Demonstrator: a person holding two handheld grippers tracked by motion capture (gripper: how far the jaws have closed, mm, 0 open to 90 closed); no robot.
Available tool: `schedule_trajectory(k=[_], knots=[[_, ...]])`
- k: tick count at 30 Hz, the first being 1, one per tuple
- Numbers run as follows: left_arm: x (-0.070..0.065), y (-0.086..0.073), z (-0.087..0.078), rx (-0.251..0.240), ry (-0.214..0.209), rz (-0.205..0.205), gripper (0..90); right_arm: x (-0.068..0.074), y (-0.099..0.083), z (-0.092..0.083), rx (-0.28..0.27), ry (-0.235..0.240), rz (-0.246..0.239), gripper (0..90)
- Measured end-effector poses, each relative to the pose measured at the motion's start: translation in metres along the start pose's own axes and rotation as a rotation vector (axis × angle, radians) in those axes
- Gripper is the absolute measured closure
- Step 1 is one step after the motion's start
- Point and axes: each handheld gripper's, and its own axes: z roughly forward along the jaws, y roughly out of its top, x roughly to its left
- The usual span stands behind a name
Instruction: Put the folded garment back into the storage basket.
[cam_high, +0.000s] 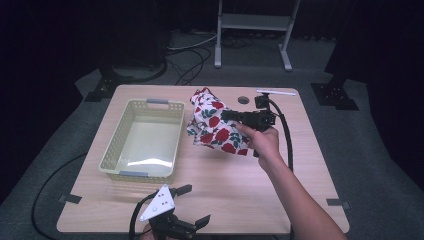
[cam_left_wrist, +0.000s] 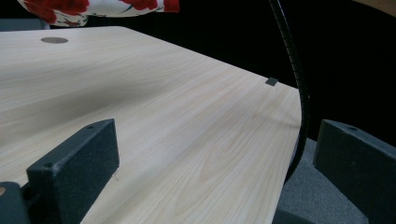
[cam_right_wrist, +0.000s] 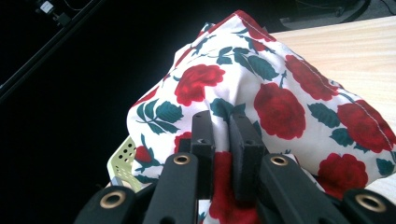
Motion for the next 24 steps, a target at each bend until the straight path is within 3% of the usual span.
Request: schedule_trajectory(k=[24], knots=[[0.000,0.000,0.000,0.005,0.001,0.007,0.0,0.024,0.011,0.027,0.024,0.039,-0.044,81.4]])
